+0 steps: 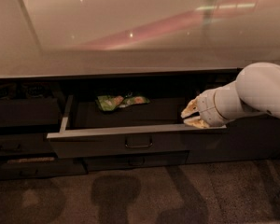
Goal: Open top drawer
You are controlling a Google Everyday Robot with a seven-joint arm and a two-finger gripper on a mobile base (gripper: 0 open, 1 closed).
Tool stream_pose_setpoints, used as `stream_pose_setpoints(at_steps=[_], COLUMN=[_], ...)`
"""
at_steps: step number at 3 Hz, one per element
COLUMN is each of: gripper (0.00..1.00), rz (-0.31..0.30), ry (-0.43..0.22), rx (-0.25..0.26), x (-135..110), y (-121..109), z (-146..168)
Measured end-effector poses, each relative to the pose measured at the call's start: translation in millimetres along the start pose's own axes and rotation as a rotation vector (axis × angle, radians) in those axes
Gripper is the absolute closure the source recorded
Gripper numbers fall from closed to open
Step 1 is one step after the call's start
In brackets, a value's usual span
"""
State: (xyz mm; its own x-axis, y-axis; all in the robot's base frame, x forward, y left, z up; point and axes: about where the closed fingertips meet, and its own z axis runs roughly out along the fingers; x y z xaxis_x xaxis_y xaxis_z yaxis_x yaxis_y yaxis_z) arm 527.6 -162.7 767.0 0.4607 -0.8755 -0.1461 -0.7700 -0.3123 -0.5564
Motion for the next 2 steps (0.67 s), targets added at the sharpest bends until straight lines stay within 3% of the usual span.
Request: stream_pose_setpoints(at_steps=[1,2], gripper=[0.89,1.00], rz=[0.000,0.000], ry=[0.000,0.000], rx=[0.000,0.000], x=[0.0,0.1], y=[0.0,0.0], z=[0.0,0.1])
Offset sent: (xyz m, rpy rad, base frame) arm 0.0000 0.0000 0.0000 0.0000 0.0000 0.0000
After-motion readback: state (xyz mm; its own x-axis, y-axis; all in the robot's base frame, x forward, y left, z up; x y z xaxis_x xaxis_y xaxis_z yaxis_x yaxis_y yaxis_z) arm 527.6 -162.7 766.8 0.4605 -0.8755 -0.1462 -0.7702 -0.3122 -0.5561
